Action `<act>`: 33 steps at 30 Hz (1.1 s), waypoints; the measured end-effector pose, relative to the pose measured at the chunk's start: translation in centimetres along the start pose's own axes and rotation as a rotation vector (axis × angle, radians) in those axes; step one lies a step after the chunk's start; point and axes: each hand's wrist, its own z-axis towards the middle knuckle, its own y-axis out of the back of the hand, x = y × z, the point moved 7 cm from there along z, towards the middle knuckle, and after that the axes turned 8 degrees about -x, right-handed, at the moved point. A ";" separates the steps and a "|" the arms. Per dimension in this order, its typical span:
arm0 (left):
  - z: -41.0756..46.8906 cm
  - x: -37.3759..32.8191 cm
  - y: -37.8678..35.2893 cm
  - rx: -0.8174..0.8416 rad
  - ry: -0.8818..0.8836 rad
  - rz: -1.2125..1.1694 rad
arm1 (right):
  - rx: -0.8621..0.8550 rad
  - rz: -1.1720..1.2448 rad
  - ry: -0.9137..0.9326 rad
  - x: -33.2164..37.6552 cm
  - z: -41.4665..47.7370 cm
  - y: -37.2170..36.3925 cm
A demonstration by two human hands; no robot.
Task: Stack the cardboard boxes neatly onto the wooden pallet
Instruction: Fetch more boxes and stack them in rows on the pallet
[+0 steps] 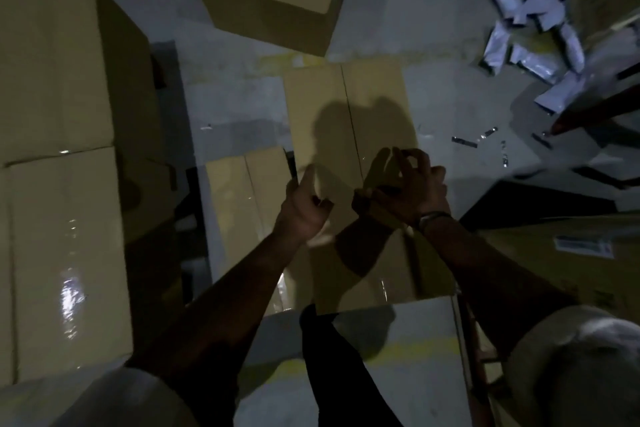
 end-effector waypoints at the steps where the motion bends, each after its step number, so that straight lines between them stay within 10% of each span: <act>1: -1.4 0.6 1.4 -0.017 0.016 0.010 | -0.033 -0.045 0.047 1.3 -1.4 1.1; 15: -32.1 15.6 32.7 -0.512 0.155 0.110 | -0.284 0.013 0.440 37.5 -28.0 5.4; 33: -67.8 45.8 55.9 -1.201 0.636 -0.104 | -0.088 0.119 1.137 78.8 -60.9 -5.8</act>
